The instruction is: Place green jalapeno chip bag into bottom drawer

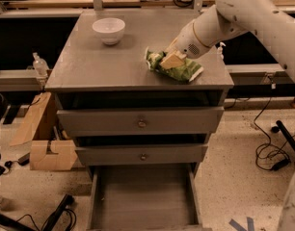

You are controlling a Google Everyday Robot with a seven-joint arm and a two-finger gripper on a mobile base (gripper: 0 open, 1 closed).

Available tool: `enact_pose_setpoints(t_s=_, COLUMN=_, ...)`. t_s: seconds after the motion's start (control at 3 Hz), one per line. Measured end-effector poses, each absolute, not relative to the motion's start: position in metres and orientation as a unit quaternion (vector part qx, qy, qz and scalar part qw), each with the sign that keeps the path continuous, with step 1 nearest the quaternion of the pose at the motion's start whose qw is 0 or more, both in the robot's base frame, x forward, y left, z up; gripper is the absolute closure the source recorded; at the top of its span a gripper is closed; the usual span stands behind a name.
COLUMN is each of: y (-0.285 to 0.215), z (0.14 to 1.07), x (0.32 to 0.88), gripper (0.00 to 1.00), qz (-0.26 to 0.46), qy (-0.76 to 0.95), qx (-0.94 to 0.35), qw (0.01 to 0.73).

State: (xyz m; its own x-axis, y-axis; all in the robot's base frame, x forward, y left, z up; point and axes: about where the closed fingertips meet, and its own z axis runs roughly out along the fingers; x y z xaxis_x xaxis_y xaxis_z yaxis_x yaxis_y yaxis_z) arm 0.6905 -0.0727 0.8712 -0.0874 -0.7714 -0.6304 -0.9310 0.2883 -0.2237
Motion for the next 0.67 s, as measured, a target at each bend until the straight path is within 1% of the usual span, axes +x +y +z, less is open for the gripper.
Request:
enact_pose_setpoints(t_s=0.33, y=-0.0711, z=0.8693, x=0.6906, gripper=0.94, qz=0.119, qy=0.728, qx=-0.586, qw=0.337)
enact_pose_setpoints(t_s=0.67, y=-0.0715, z=0.872, x=0.6902, gripper=1.0, qz=0.117, qy=0.728, qx=-0.586, qw=0.338)
